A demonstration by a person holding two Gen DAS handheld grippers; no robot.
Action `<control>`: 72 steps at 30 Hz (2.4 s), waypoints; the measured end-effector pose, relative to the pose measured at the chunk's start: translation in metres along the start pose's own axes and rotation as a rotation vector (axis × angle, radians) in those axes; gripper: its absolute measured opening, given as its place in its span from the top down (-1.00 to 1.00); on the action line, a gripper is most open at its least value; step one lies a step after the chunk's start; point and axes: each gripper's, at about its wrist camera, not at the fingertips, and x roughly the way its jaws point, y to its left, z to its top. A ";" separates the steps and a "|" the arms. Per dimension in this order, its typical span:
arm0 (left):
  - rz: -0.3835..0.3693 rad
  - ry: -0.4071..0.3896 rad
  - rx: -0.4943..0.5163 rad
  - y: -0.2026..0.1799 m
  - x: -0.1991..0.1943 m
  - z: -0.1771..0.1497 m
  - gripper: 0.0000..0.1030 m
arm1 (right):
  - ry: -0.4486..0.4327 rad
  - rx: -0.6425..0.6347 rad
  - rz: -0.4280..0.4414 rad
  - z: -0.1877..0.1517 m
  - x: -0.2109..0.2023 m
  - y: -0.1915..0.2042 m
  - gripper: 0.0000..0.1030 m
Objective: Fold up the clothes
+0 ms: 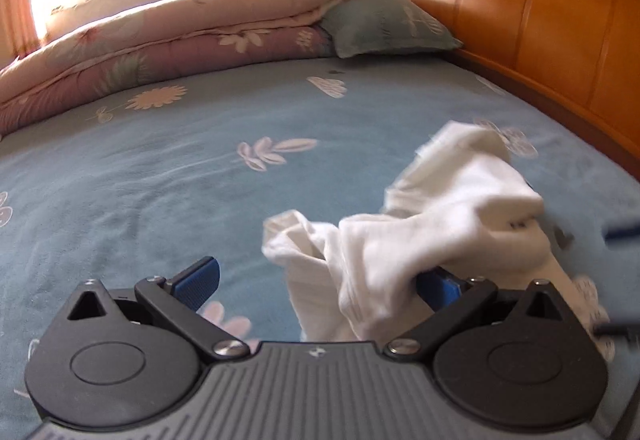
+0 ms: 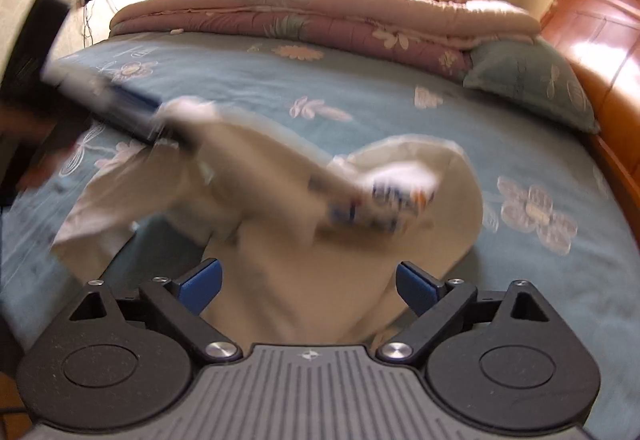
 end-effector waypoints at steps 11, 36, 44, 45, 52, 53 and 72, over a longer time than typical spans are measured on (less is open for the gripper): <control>0.191 0.114 -0.064 0.052 0.084 0.039 -0.95 | 0.046 0.150 0.031 -0.027 0.010 -0.009 -0.92; 0.115 0.322 -0.012 0.057 0.008 -0.024 -0.98 | 0.002 0.198 0.047 -0.030 -0.004 -0.007 -1.00; 0.159 0.366 0.135 0.033 0.071 -0.021 -0.94 | 0.018 0.151 0.054 -0.023 0.003 0.007 -1.00; 0.176 0.358 0.126 0.037 0.070 -0.022 -0.88 | 0.019 0.144 0.049 -0.023 0.003 0.008 -1.00; 0.321 0.334 0.070 0.089 0.045 -0.027 -0.08 | 0.030 0.145 0.035 -0.024 0.011 0.006 -1.00; 0.351 0.333 0.075 0.097 0.042 -0.028 -0.07 | 0.031 0.147 0.035 -0.024 0.012 0.005 -1.00; 0.108 0.222 0.495 0.006 0.068 -0.030 -0.57 | 0.032 0.112 0.069 -0.016 0.021 0.020 -1.00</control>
